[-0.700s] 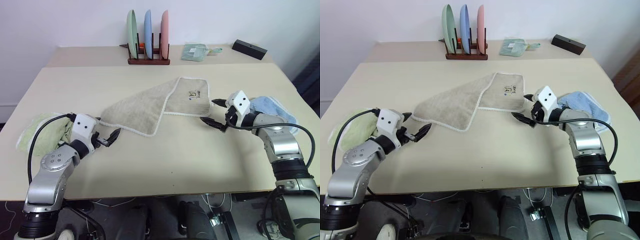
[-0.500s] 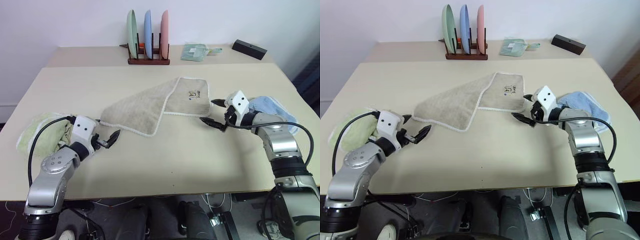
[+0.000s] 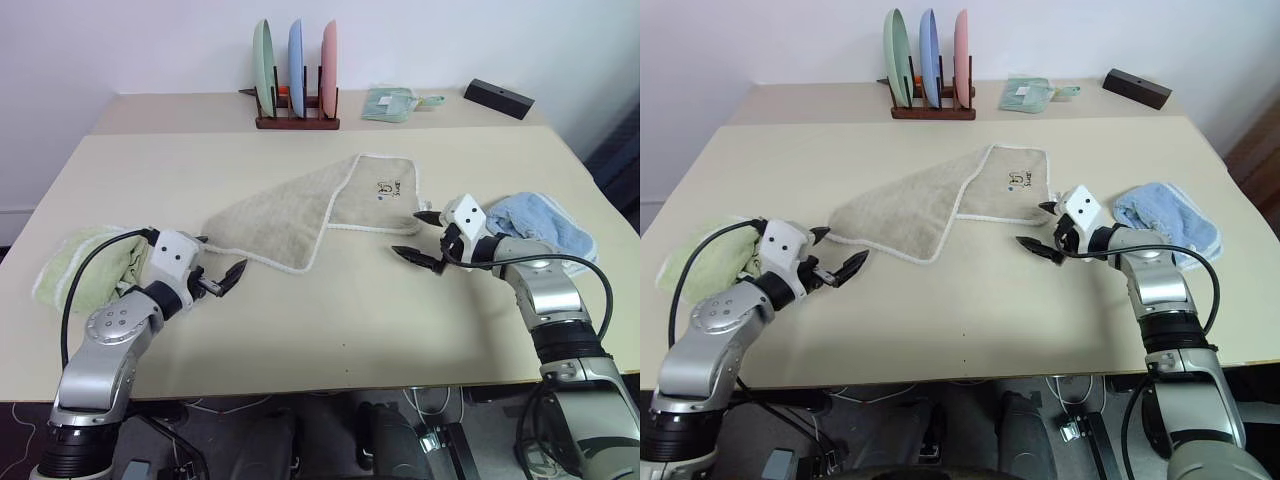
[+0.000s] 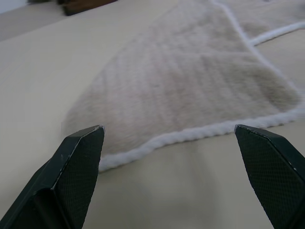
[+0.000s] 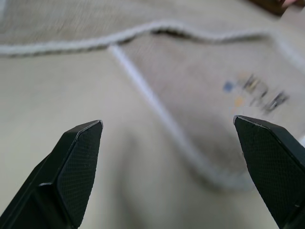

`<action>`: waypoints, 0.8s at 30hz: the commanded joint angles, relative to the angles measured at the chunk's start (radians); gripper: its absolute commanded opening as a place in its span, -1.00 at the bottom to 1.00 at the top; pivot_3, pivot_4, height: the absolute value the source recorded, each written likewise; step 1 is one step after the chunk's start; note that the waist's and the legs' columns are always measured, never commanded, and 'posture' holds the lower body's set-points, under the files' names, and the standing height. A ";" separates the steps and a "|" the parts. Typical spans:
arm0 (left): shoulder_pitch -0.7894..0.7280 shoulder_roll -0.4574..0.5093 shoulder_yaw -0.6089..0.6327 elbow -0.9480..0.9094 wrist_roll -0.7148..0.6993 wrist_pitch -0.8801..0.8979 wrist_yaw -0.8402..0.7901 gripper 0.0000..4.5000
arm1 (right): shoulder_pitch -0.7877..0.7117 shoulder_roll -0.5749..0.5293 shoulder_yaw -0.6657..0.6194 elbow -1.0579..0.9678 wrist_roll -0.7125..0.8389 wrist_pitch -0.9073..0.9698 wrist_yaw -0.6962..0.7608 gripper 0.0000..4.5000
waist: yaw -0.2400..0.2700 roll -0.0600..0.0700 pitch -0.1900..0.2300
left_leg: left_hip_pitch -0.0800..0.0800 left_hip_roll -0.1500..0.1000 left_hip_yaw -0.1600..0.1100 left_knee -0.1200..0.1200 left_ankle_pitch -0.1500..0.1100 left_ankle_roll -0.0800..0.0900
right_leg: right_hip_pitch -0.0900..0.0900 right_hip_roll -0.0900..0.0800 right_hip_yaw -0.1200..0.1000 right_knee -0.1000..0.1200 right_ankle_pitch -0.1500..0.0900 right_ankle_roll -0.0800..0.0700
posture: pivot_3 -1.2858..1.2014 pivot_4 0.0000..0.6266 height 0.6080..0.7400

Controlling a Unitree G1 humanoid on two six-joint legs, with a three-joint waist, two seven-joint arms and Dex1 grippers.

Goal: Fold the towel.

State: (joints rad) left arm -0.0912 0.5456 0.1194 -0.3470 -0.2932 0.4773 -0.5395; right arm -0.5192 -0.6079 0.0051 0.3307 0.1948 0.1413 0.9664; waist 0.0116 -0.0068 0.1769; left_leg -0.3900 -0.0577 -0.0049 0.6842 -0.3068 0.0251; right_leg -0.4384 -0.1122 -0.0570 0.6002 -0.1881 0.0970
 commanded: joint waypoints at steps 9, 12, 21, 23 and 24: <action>-0.310 0.000 -0.335 0.183 0.124 0.072 -0.142 0.99 | 0.129 0.019 -0.035 -0.272 0.027 0.084 -0.117 1.00 | 0.001 0.000 0.000 | 0.000 -0.001 0.000 0.000 0.000 0.000 | 0.000 0.001 0.000 0.000 0.000 0.000 | 0.03 -0.52 1.00; -0.391 -0.050 -0.368 0.273 0.134 0.145 -0.127 0.99 | 0.142 0.025 -0.034 -0.303 0.029 0.098 -0.137 1.00 | 0.001 0.000 0.000 | 0.000 -0.001 0.000 0.000 0.000 0.000 | 0.000 0.001 0.000 0.000 0.000 0.000 | 0.03 -0.52 1.00; -0.460 -0.103 -0.408 0.320 0.115 0.303 -0.177 0.88 | 0.140 0.032 -0.025 -0.331 0.029 0.115 -0.164 1.00 | 0.003 0.000 0.000 | 0.000 0.000 0.000 0.001 0.000 0.001 | 0.002 0.002 0.000 0.000 0.000 0.000 | 0.03 -0.52 1.00; -0.467 -0.106 -0.401 0.345 0.140 0.309 -0.152 0.64 | 0.130 0.037 -0.021 -0.328 0.028 0.115 -0.165 1.00 | 0.002 0.000 0.000 | 0.001 0.000 0.000 0.001 0.000 0.001 | 0.002 0.002 0.000 0.000 0.000 0.000 | 0.03 -0.52 1.00; -0.466 -0.100 -0.402 0.348 0.149 0.304 -0.150 0.41 | 0.126 0.039 -0.020 -0.326 0.028 0.114 -0.166 1.00 | 0.001 0.000 0.000 | 0.001 0.000 0.000 0.001 0.000 0.001 | 0.002 0.002 0.000 0.000 0.000 0.000 | 0.03 -0.52 1.00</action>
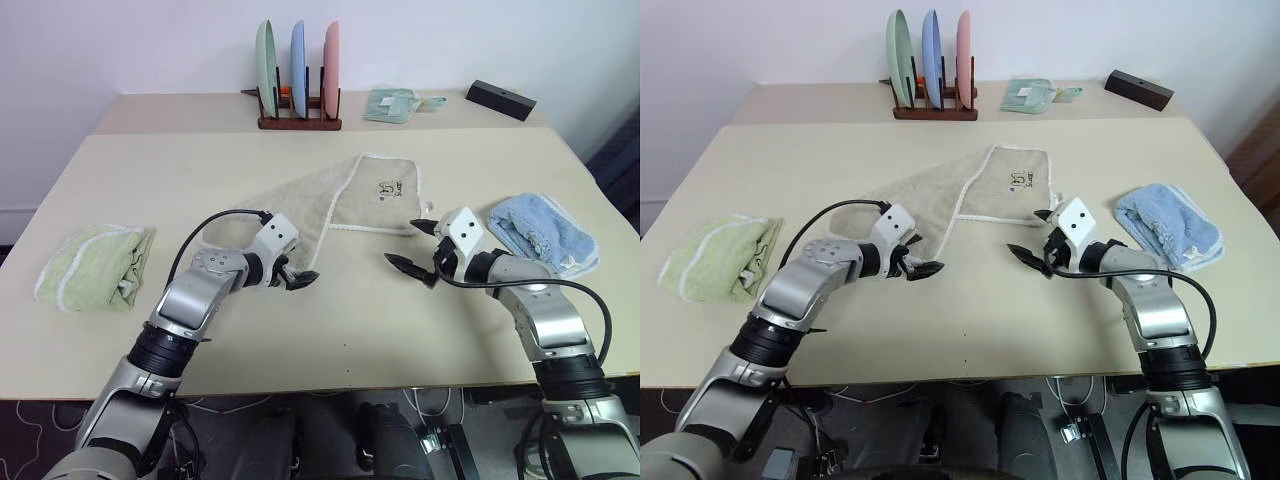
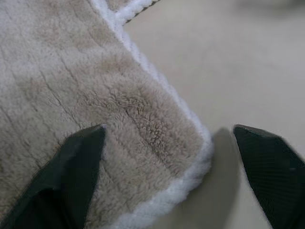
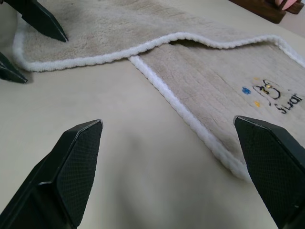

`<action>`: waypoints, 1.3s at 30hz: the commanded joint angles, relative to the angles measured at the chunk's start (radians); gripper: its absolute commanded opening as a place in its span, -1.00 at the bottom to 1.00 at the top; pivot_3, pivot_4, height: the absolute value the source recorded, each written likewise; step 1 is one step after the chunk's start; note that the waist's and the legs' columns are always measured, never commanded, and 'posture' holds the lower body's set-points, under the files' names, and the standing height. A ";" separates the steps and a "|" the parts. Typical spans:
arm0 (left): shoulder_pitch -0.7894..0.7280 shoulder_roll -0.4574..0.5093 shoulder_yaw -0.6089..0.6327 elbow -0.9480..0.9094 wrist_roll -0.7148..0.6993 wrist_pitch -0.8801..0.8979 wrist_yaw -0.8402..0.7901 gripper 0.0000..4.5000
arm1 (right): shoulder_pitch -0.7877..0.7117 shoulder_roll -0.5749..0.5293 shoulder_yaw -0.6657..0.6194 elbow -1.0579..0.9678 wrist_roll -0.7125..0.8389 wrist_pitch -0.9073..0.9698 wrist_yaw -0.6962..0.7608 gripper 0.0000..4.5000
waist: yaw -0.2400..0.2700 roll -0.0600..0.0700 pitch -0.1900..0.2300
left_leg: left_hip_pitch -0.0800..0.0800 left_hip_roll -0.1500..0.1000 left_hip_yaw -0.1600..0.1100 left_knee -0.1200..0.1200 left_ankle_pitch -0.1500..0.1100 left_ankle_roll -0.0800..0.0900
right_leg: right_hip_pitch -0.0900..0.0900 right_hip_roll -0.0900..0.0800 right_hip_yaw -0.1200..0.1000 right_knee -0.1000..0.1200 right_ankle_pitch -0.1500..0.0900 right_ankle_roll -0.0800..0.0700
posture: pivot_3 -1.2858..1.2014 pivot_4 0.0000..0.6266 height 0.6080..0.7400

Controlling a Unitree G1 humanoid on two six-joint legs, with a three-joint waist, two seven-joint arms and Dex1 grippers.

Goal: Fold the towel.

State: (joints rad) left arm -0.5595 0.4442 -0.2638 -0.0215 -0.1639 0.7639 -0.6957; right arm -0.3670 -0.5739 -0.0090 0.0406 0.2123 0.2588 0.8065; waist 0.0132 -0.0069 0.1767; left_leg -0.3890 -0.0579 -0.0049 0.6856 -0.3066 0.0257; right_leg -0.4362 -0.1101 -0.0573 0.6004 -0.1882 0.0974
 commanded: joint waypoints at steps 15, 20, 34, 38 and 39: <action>0.148 0.178 0.067 -0.240 -0.087 -0.119 -0.197 -0.99 | -0.082 -0.013 0.000 0.036 -0.018 -0.061 0.003 1.00 | -0.006 0.001 0.000 | 0.000 0.000 0.000 -0.001 0.000 0.000 | -0.001 0.000 0.001 0.000 0.000 0.000 | 0.03 -0.52 1.00; 0.304 0.358 0.167 -0.432 -0.245 -0.079 -0.376 -0.99 | -0.131 -0.028 0.022 0.115 -0.063 -0.120 0.014 1.00 | -0.009 0.001 0.000 | -0.001 0.001 0.000 -0.001 0.000 0.000 | -0.003 -0.002 0.001 0.000 0.000 -0.001 | 0.03 -0.52 1.00; 0.823 0.677 0.451 -0.475 -0.179 -0.241 -0.471 -0.99 | -0.426 -0.058 0.190 0.571 -0.379 -0.567 -0.060 1.00 | -0.028 0.005 0.002 | -0.001 0.000 0.000 -0.002 0.000 0.000 | -0.003 -0.001 0.001 -0.001 0.000 -0.001 | 0.03 -0.52 1.00; 0.848 0.674 0.459 -0.476 -0.164 -0.255 -0.458 -0.99 | -0.535 -0.076 0.309 0.721 -0.563 -0.806 -0.139 1.00 | -0.031 0.006 0.003 | -0.001 0.001 0.001 -0.002 0.000 0.000 | -0.003 0.000 0.000 -0.001 0.000 -0.001 | 0.03 -0.52 1.00; 0.850 0.672 0.456 -0.478 -0.161 -0.257 -0.456 -0.99 | -0.564 -0.077 0.334 0.760 -0.601 -0.854 -0.165 1.00 | -0.031 0.006 0.003 | -0.001 0.000 0.001 -0.002 0.000 0.000 | -0.003 0.000 0.000 -0.001 0.000 -0.001 | 0.03 -0.52 1.00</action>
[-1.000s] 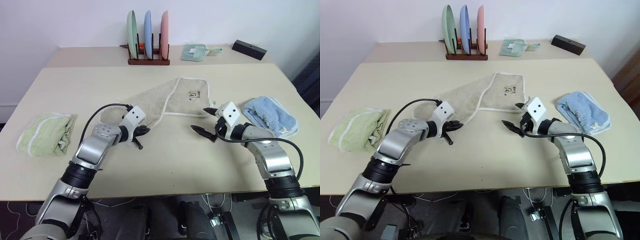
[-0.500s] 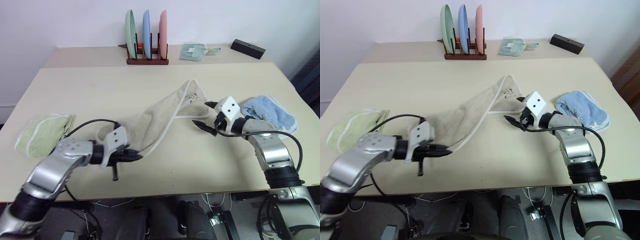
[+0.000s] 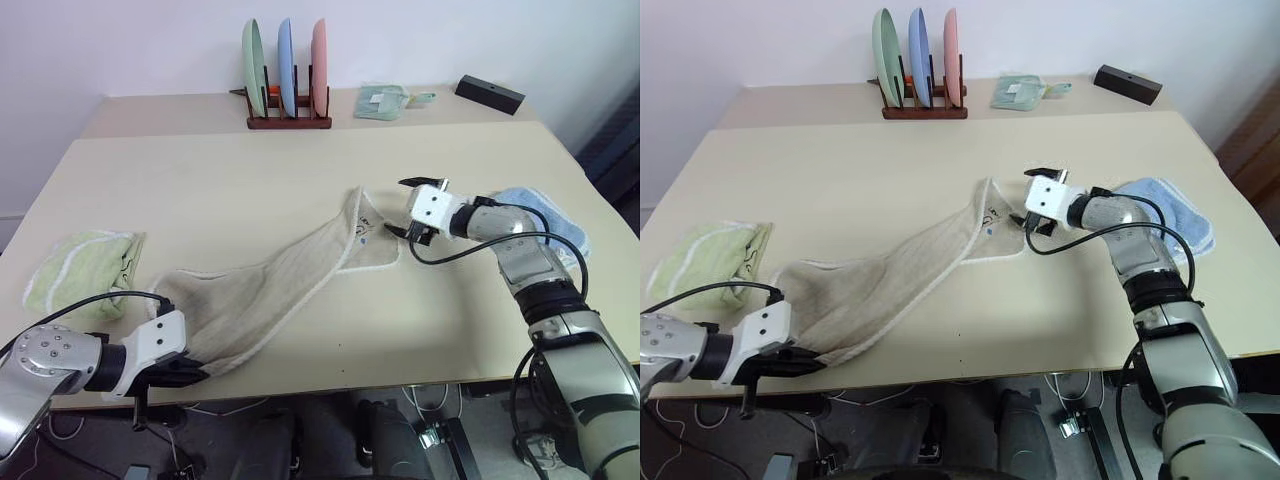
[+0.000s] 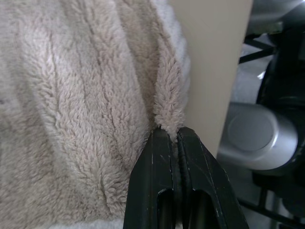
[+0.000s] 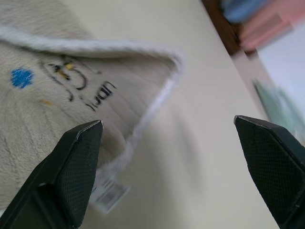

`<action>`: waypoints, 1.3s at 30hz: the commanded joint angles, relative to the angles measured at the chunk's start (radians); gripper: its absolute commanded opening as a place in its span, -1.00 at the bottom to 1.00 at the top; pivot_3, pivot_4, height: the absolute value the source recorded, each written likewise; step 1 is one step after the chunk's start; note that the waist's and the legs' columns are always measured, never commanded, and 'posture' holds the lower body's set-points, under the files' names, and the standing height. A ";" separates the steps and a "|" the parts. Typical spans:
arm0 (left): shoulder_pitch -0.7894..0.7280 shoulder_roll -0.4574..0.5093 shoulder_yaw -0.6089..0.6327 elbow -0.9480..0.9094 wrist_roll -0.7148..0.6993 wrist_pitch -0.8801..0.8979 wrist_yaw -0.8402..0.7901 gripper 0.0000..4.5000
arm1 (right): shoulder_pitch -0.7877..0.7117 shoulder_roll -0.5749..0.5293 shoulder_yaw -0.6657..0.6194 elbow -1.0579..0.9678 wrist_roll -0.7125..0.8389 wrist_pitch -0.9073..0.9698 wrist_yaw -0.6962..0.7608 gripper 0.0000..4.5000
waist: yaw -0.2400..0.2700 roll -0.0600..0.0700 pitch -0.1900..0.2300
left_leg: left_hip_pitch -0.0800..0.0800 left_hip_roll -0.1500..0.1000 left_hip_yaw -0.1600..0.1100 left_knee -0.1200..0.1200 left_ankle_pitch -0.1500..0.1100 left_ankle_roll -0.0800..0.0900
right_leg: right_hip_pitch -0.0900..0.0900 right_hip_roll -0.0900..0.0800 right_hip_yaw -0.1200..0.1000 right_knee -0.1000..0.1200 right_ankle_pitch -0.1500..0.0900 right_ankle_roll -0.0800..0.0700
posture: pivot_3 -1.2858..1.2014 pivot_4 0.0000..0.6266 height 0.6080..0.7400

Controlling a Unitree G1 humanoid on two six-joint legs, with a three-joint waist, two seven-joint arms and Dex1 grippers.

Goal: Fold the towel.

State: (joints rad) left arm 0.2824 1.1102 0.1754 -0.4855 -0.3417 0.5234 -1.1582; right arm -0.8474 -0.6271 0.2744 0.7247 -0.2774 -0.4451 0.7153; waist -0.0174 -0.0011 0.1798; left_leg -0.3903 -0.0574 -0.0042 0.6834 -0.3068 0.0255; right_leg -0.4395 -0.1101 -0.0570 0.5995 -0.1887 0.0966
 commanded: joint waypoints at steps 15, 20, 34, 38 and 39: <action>-0.029 -0.035 -0.068 -0.045 0.014 0.004 0.061 -0.99 | -0.457 0.147 0.471 0.509 -0.655 -0.356 -0.590 1.00 | -0.002 0.002 0.001 | 0.000 0.000 0.001 -0.001 0.001 -0.002 | -0.002 0.001 0.001 0.002 0.000 -0.001 | 0.03 -0.52 1.00; -0.013 -0.042 -0.066 -0.053 0.015 0.004 0.071 -1.00 | -0.479 0.186 0.509 0.563 -0.698 -0.286 -0.673 0.64 | -0.003 0.003 0.000 | 0.001 0.000 0.001 -0.002 0.001 -0.003 | -0.002 0.002 0.001 0.002 0.000 -0.001 | 0.03 -0.52 1.00; 0.008 -0.076 -0.018 -0.057 0.008 0.006 0.129 -1.00 | -0.428 0.099 0.439 0.549 -0.618 -0.292 -0.769 -0.97 | 0.000 0.005 0.001 | 0.001 0.000 0.000 -0.002 0.002 -0.004 | -0.002 0.002 0.001 0.002 0.000 -0.001 | 0.03 -0.52 1.00; -0.046 -0.112 0.004 -0.012 0.030 -0.026 0.172 -1.00 | -0.390 -0.007 0.371 0.503 -0.527 -0.373 -0.640 -0.97 | 0.001 0.005 0.001 | 0.001 0.000 0.000 -0.002 0.002 -0.004 | -0.002 0.002 0.001 0.002 0.000 -0.001 | 0.03 -0.52 1.00; -0.060 -0.116 0.007 -0.002 0.036 -0.034 0.179 -1.00 | -0.368 -0.037 0.350 0.487 -0.488 -0.409 -0.564 -0.97 | -0.001 0.005 0.001 | 0.000 0.000 0.000 -0.002 0.002 -0.004 | -0.001 0.002 0.001 0.002 0.000 -0.001 | 0.03 -0.52 1.00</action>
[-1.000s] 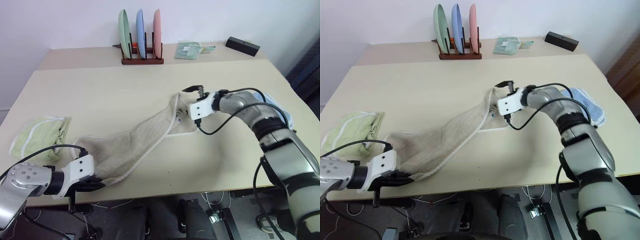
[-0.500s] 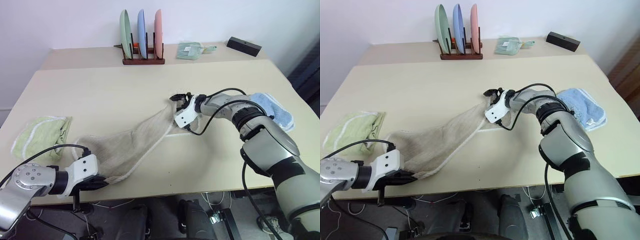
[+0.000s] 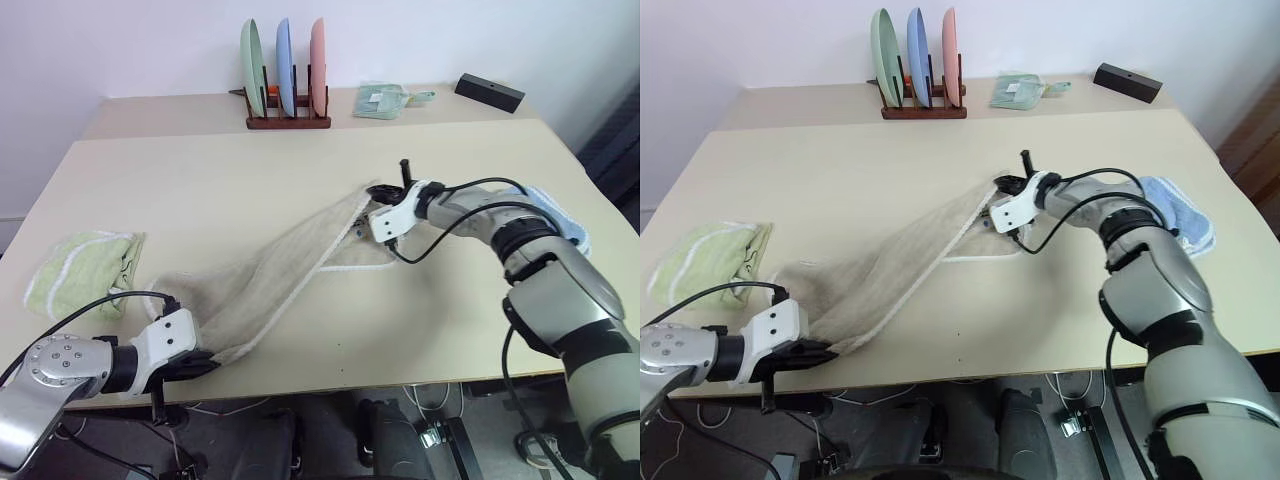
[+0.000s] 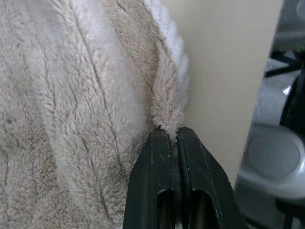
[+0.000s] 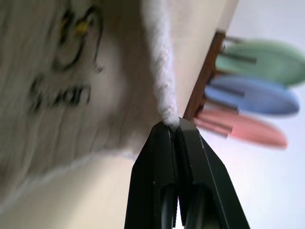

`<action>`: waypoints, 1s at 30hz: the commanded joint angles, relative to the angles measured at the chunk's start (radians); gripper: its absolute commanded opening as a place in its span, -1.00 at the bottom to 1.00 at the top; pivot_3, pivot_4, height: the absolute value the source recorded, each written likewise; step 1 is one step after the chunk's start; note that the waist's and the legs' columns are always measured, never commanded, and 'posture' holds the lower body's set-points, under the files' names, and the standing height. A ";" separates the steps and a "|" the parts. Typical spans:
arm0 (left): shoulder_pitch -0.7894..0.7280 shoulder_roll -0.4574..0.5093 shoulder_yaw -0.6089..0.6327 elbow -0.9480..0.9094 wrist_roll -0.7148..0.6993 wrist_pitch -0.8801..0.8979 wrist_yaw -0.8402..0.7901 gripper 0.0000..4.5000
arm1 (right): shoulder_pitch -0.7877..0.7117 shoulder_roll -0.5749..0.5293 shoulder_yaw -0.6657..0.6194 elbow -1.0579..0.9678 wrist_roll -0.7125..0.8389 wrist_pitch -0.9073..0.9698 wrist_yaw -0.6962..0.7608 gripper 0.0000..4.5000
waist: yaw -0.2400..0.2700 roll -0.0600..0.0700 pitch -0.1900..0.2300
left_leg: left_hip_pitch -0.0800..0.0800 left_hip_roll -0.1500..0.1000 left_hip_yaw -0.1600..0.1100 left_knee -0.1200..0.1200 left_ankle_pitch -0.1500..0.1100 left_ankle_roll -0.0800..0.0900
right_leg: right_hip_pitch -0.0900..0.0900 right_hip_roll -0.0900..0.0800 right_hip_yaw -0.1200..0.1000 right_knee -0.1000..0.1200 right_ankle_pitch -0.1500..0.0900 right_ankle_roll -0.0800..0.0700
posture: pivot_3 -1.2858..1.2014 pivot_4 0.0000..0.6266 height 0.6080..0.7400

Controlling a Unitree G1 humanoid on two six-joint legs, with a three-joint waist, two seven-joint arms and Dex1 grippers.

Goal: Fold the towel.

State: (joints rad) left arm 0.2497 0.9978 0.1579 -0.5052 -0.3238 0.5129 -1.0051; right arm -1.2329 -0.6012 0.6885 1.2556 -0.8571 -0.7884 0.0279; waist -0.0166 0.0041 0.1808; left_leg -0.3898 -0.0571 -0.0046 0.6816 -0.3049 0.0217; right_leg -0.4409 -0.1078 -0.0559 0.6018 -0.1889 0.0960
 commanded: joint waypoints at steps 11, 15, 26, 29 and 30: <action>-0.129 -0.020 -0.007 0.067 0.005 -0.034 0.009 -1.00 | 0.557 -0.357 -0.244 -0.797 0.712 0.136 0.916 -0.97 | -0.004 0.000 0.000 | 0.001 0.002 0.000 0.002 -0.003 0.005 | 0.005 -0.001 0.000 -0.004 0.000 0.001 | 0.03 -0.52 1.00; -0.176 -0.034 -0.026 0.084 0.005 -0.040 0.014 -1.00 | 0.602 -0.334 -0.302 -0.915 0.687 0.246 0.903 -0.97 | 0.000 0.000 0.000 | 0.006 0.003 0.000 0.002 -0.006 0.010 | 0.008 0.000 0.000 -0.002 0.000 0.000 | 0.03 -0.52 1.00; -0.776 -0.200 -0.065 0.544 0.141 -0.234 0.205 -1.00 | 0.239 -0.277 -0.344 -0.625 0.416 0.240 0.630 -0.97 | 0.027 0.000 0.001 | 0.002 0.000 0.000 0.002 -0.001 0.001 | 0.005 0.001 0.000 -0.003 0.002 -0.001 | 0.03 -0.52 1.00; -0.828 -0.198 -0.062 0.603 0.139 -0.265 0.191 -1.00 | 0.211 -0.277 -0.344 -0.588 0.410 0.211 0.635 -0.97 | 0.019 0.000 0.001 | -0.003 0.001 0.001 0.001 -0.001 0.002 | 0.001 0.001 0.000 -0.004 0.002 -0.001 | 0.03 -0.52 1.00; -0.830 -0.191 -0.061 0.611 0.137 -0.273 0.180 -1.00 | 0.215 -0.278 -0.347 -0.588 0.418 0.200 0.650 -0.97 | 0.015 0.000 0.001 | -0.003 0.001 0.001 0.001 -0.001 0.002 | 0.000 0.001 0.000 -0.004 0.002 -0.001 | 0.03 -0.52 1.00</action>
State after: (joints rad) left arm -0.5725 0.7935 0.0744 0.0997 -0.1865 0.2673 -0.8100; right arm -0.9963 -0.8660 0.3700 0.6704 -0.4495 -0.5647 0.6733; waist -0.0011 0.0037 0.1814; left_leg -0.3931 -0.0565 -0.0033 0.6820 -0.3062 0.0241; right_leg -0.4404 -0.1068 -0.0563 0.5972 -0.1868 0.0954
